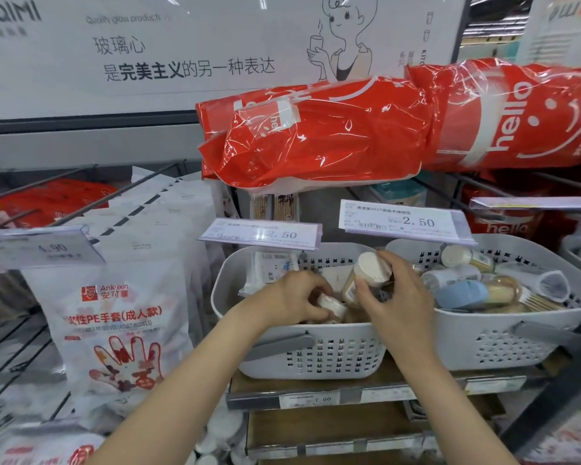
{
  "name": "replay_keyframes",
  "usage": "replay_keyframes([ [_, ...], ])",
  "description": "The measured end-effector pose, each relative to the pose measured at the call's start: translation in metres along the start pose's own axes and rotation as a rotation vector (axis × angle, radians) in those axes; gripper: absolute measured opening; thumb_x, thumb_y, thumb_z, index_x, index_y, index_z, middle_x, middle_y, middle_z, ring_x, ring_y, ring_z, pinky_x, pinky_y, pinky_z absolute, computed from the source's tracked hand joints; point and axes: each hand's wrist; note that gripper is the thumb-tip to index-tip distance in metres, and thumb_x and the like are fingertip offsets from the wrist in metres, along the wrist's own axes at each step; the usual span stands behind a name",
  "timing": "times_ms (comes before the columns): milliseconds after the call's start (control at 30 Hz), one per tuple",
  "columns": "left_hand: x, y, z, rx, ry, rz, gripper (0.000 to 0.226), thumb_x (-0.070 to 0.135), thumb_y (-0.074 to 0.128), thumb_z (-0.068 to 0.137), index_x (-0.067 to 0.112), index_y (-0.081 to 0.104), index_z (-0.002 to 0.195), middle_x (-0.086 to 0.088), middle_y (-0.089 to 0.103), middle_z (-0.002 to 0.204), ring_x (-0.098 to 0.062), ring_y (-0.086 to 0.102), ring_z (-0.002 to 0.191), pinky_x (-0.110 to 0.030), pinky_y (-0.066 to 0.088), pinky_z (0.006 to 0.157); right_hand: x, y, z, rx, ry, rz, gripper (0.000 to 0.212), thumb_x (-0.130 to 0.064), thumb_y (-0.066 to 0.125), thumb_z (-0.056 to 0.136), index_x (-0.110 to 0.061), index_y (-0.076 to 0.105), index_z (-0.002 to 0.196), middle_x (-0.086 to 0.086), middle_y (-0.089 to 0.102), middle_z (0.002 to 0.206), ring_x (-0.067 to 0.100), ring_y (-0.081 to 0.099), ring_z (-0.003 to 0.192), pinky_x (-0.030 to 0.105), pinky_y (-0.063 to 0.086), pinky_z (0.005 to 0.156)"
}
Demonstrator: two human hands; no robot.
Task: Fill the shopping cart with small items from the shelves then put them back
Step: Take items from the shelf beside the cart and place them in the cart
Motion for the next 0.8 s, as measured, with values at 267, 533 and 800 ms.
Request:
replay_keyframes([
  [267,0.005,-0.002,-0.016,0.2,-0.074,-0.25,0.054,0.02,0.078,0.074,0.013,0.057,0.124,-0.002,0.061,0.112,-0.012,0.059,0.095,-0.026,0.049,0.091,-0.004,0.0,-0.001,0.054,0.021,0.113,0.048,-0.025,0.074,0.08,-0.023,0.054,0.123,-0.012,0.054,0.112,0.002,0.049,0.103,0.02,0.037,0.086],
  [533,0.022,-0.016,-0.085,0.645,-0.005,-0.345,0.051,0.024,0.08,0.071,0.032,0.052,0.114,0.012,0.05,0.114,0.006,0.047,0.108,-0.007,0.038,0.089,-0.036,-0.002,-0.025,0.074,-0.095,0.226,0.054,-0.026,0.074,0.077,-0.027,0.048,0.123,-0.015,0.046,0.119,0.017,0.048,0.115,0.032,0.041,0.097],
  [800,-0.008,-0.019,-0.263,0.924,-0.354,-0.716,0.053,0.036,0.086,0.066,0.044,0.059,0.111,0.022,0.063,0.11,0.001,0.06,0.102,-0.021,0.051,0.082,-0.156,0.044,-0.116,-0.134,0.006,0.581,0.06,-0.041,0.081,0.072,-0.056,0.047,0.119,-0.031,0.052,0.118,-0.003,0.05,0.113,0.011,0.04,0.094],
])
Point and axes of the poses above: each hand's wrist, its own z-axis towards the middle knuckle, its own y-axis out of the palm, x = y × z
